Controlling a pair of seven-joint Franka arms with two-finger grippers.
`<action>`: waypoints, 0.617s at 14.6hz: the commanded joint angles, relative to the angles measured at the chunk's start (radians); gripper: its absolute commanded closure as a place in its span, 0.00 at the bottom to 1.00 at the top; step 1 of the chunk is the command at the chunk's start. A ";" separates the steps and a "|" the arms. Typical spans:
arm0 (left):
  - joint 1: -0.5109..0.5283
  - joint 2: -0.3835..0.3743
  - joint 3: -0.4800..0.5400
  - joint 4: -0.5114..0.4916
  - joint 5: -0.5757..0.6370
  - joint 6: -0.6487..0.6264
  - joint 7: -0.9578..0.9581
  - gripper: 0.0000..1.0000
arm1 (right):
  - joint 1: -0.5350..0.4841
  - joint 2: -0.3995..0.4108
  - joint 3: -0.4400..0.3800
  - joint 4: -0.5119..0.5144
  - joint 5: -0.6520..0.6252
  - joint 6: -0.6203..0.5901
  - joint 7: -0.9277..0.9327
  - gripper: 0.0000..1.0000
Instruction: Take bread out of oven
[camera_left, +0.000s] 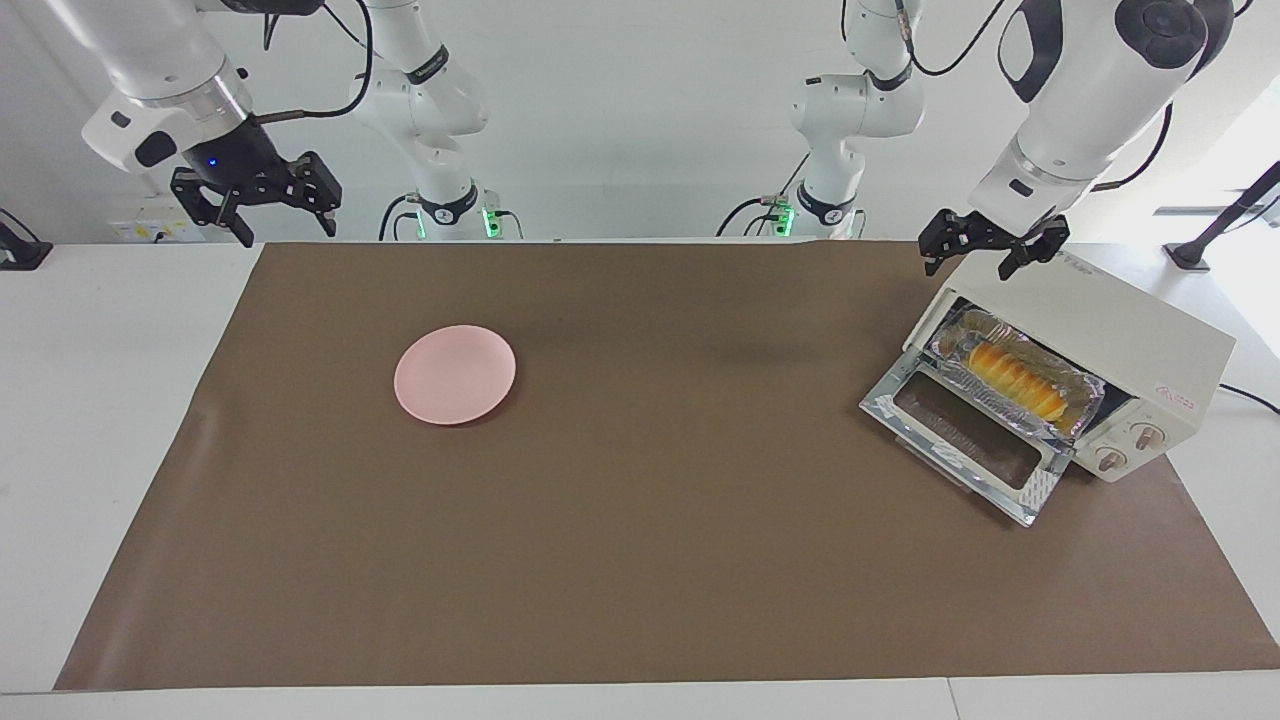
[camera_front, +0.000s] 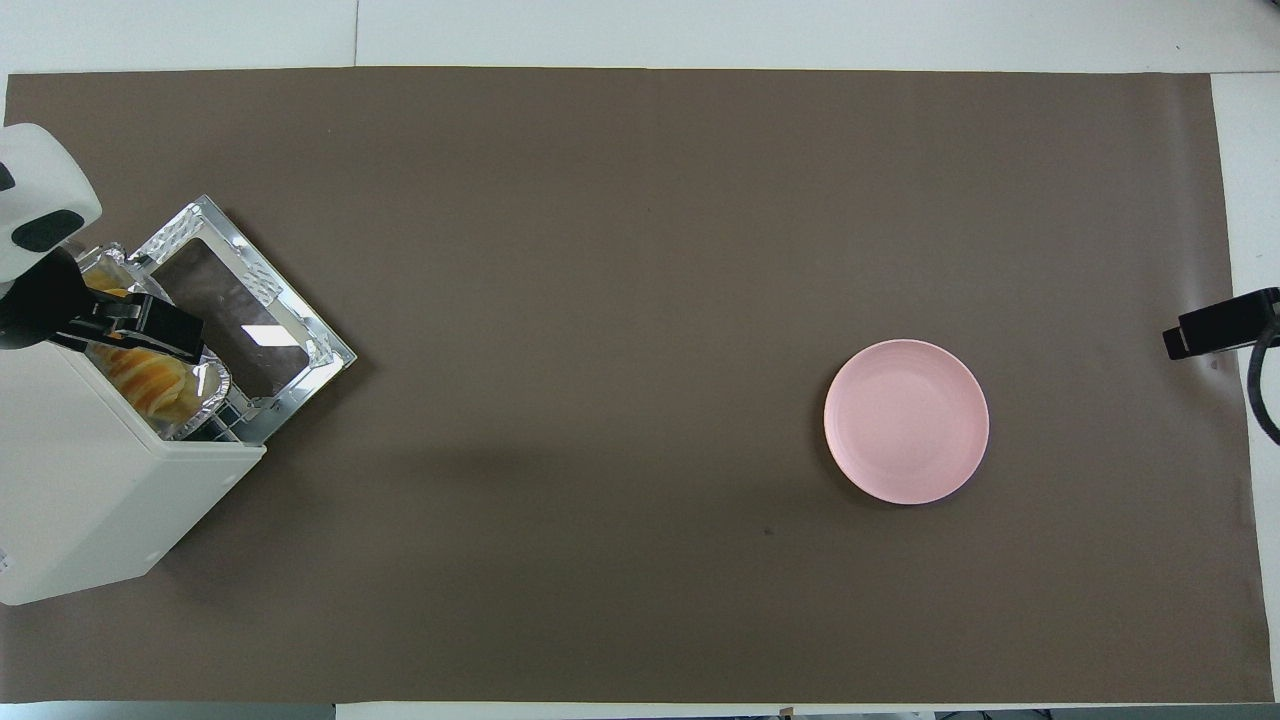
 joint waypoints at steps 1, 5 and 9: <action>0.000 0.008 0.005 0.008 -0.011 0.018 -0.008 0.00 | -0.006 -0.016 0.004 -0.015 -0.007 -0.010 -0.015 0.00; 0.001 0.000 0.006 -0.007 -0.011 0.032 -0.005 0.00 | -0.004 -0.016 0.004 -0.015 -0.007 -0.010 -0.015 0.00; 0.006 -0.018 0.011 -0.056 -0.011 0.066 -0.029 0.00 | -0.004 -0.016 0.004 -0.015 -0.007 -0.010 -0.015 0.00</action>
